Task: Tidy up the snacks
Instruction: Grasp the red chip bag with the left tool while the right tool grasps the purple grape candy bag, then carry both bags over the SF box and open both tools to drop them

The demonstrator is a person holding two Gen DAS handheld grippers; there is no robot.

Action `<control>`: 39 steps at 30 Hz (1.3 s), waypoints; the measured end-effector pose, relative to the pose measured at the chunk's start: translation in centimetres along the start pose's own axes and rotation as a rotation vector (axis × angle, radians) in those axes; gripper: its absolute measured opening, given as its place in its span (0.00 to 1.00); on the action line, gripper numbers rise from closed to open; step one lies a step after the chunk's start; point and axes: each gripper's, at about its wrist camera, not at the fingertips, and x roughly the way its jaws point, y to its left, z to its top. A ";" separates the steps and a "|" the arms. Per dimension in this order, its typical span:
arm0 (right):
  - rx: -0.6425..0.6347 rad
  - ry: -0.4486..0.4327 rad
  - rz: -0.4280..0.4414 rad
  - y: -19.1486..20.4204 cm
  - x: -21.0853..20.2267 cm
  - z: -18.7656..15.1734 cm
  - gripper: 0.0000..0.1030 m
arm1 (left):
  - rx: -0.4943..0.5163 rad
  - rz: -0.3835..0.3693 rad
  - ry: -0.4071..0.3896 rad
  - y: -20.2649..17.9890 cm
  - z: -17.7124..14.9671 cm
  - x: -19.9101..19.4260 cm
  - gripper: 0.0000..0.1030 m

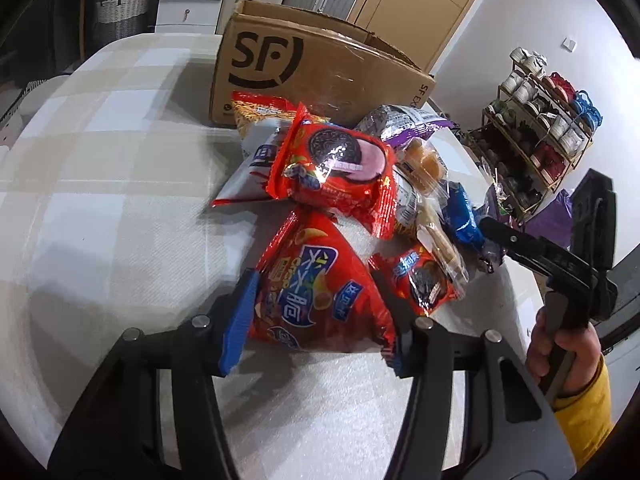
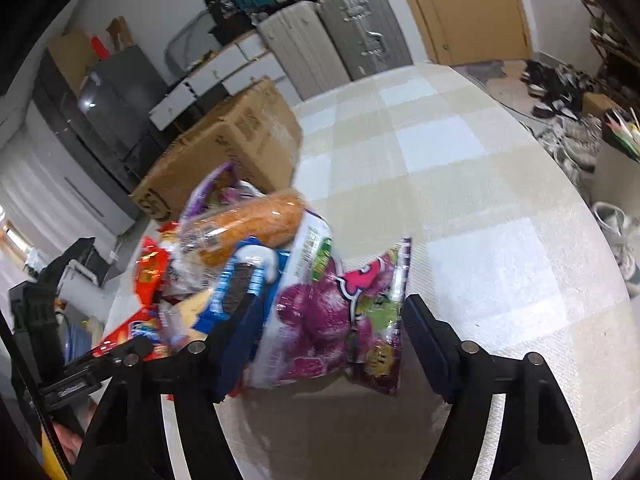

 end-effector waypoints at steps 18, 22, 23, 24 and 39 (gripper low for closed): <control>0.057 -0.085 0.117 0.1 -4.6 -1.7 0.38 | -0.019 -0.042 -0.085 -0.4 -2.4 -6.8 0.50; 0.058 -0.132 0.158 0.9 -7.1 -2.2 0.38 | -0.013 -0.052 -0.116 -0.6 -2.8 -8.8 0.50; 0.052 -0.143 0.169 1.2 -7.8 -2.3 0.38 | -0.010 -0.053 -0.129 -0.7 -2.8 -9.6 0.50; 0.044 -0.152 0.177 1.7 -8.5 -2.3 0.38 | -0.008 -0.055 -0.139 -0.8 -2.8 -10.2 0.50; -0.120 -0.229 0.385 11.7 -14.5 4.9 0.38 | 0.062 -0.056 -0.296 -3.0 7.4 -18.6 0.50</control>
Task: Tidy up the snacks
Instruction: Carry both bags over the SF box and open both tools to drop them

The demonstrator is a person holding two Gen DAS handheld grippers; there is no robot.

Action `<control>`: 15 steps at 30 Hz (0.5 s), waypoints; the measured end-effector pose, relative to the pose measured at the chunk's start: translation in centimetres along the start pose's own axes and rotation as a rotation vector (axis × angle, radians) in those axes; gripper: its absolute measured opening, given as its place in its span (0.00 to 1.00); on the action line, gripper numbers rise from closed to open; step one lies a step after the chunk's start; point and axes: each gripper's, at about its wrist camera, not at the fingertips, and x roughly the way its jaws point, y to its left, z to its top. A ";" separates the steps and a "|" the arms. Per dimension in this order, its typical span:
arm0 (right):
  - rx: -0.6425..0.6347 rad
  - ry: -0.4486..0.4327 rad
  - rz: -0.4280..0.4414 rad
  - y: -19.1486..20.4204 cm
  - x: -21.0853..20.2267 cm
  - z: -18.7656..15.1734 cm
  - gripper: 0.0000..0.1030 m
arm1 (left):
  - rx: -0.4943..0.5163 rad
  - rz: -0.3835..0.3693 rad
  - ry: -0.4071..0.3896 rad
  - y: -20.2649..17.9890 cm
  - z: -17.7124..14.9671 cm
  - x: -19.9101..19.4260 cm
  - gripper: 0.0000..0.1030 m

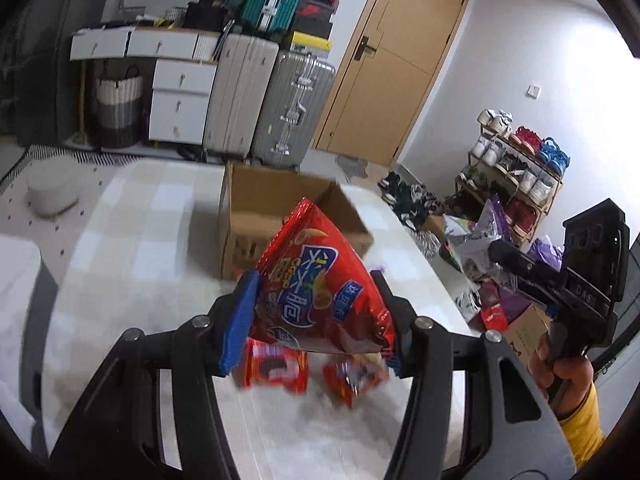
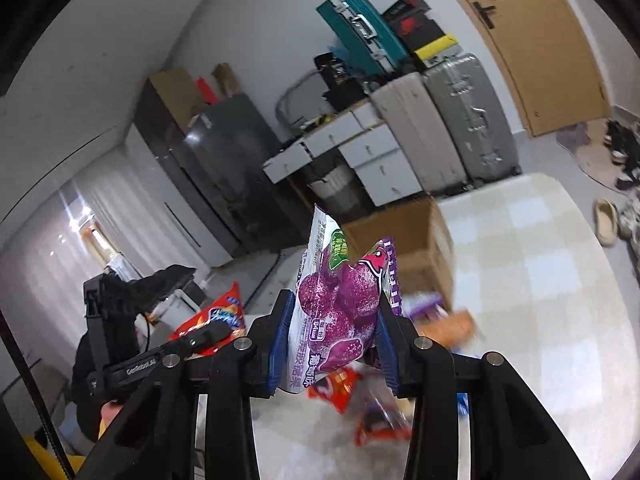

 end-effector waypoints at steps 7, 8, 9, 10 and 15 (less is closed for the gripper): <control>-0.023 0.027 0.022 0.8 4.3 5.6 0.38 | 0.005 0.008 0.017 0.0 7.3 3.3 0.50; -0.027 0.036 0.024 0.8 5.2 6.3 0.38 | 0.004 0.014 0.029 0.2 8.3 4.2 0.50; -0.032 0.043 0.025 0.6 6.1 6.8 0.38 | 0.003 0.019 0.040 0.4 9.0 5.1 0.50; -0.040 0.054 0.027 0.5 7.1 7.5 0.38 | 0.001 0.029 0.047 0.6 9.8 5.8 0.50; -0.053 0.117 0.020 -0.9 12.4 9.3 0.38 | 0.037 0.068 0.096 0.9 11.8 11.3 0.50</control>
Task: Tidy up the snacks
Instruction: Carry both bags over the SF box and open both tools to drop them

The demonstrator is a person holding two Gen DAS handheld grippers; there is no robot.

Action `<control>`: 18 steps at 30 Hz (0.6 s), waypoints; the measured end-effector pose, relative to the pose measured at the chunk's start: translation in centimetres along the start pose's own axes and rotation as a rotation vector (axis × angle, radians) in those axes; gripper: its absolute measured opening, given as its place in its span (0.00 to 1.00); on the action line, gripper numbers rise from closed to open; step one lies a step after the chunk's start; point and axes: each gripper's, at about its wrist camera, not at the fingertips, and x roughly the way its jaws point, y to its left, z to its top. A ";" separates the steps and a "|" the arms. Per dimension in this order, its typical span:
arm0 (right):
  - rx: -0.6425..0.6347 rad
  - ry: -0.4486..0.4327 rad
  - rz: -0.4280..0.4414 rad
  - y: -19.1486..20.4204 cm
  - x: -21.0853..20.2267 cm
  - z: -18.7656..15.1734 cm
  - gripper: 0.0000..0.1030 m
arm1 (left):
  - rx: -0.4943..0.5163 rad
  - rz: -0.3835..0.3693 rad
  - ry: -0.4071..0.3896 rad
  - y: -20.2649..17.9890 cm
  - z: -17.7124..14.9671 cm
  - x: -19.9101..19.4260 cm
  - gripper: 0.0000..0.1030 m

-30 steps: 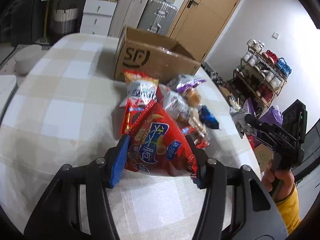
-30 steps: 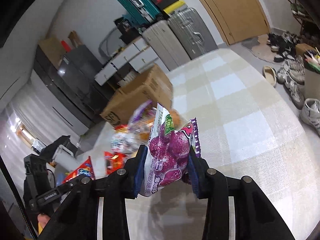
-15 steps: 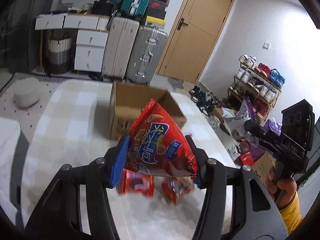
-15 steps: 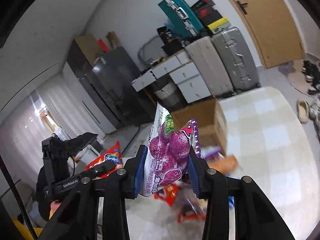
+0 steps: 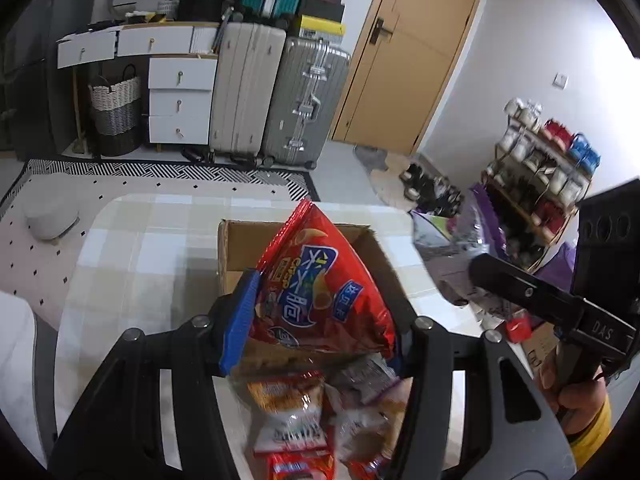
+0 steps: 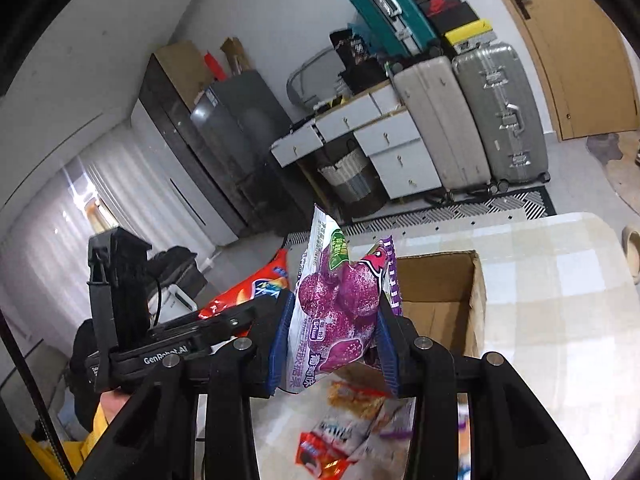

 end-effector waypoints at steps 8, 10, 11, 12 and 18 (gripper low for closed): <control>0.044 0.082 -0.004 -3.6 6.6 1.5 0.38 | 0.005 0.018 0.085 -0.1 0.6 8.3 0.50; 0.044 0.098 -0.014 -4.1 7.7 1.5 0.38 | 0.007 0.020 0.098 -0.1 0.4 9.6 0.50; 0.045 0.108 -0.018 -4.4 8.2 1.4 0.38 | 0.006 0.022 0.103 0.0 0.3 10.3 0.50; 0.047 0.120 -0.022 -4.7 8.9 1.3 0.38 | 0.007 0.023 0.106 -0.1 0.1 10.7 0.50; 0.062 0.151 -0.036 -6.3 11.2 1.1 0.38 | -0.007 0.024 0.144 0.4 -0.7 14.3 0.50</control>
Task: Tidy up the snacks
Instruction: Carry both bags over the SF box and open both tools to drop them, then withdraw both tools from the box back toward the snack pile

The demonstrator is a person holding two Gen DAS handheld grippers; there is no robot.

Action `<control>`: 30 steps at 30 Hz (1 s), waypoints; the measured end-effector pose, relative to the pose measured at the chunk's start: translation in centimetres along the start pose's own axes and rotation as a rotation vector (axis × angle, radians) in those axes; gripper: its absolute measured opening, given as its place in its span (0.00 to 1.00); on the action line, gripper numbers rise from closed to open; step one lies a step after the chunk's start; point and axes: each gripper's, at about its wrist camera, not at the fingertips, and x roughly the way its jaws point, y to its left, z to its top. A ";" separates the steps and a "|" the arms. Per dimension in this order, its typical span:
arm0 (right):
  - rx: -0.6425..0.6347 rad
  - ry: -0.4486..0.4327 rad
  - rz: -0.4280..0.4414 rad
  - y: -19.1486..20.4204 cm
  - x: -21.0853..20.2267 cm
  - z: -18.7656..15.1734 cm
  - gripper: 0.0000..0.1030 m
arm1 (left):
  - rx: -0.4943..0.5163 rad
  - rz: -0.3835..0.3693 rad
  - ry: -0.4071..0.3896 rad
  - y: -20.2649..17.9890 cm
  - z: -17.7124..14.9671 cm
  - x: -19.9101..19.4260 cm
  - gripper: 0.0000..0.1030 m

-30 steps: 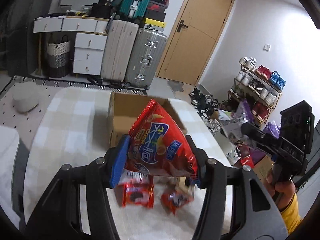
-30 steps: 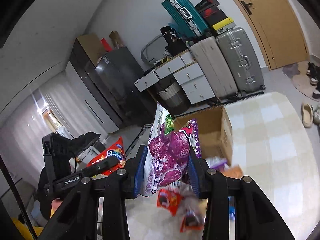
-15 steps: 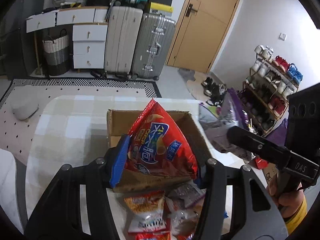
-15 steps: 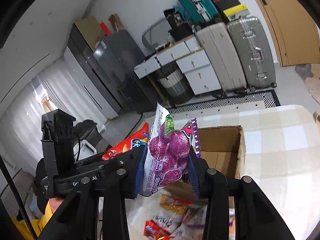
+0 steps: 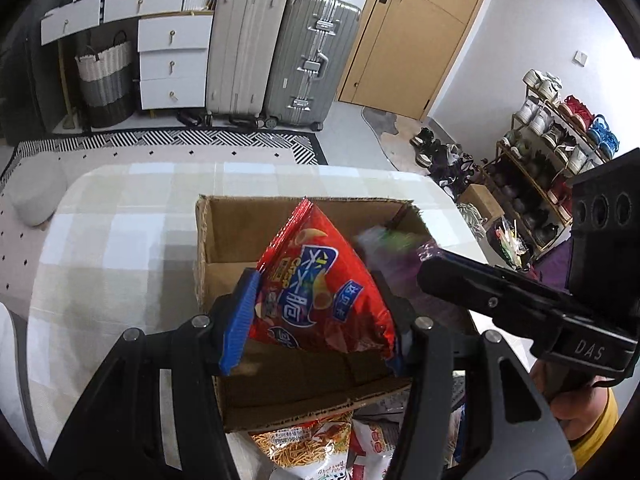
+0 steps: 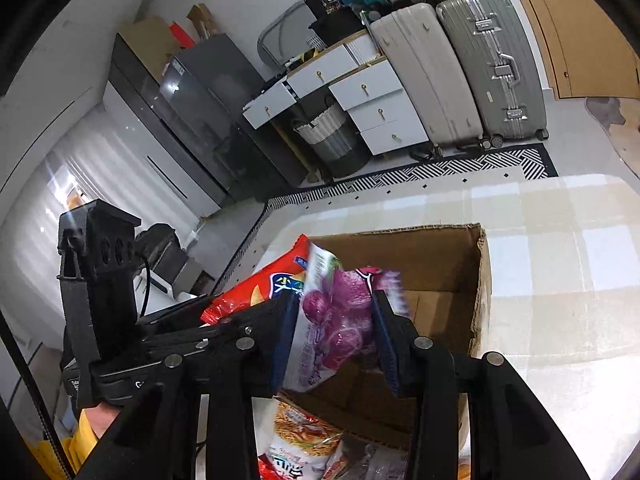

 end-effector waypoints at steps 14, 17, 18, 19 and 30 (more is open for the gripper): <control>0.012 -0.004 -0.016 -0.3 0.2 -0.8 0.38 | 0.003 0.032 0.054 0.3 -0.3 5.2 0.51; 0.014 -0.010 -0.014 0.0 -0.2 -0.8 0.38 | -0.003 0.051 0.062 0.3 -0.5 5.4 0.52; 0.017 -0.012 -0.018 0.1 -0.5 -1.0 0.38 | -0.002 0.053 0.065 0.2 -0.6 5.5 0.52; 0.020 -0.013 -0.019 0.1 -0.7 -1.2 0.38 | 0.001 0.059 0.067 0.4 -0.8 5.0 0.52; 0.013 -0.081 -0.035 2.2 -6.0 -2.2 0.44 | 0.049 0.105 -0.049 -2.0 -2.8 -3.0 0.74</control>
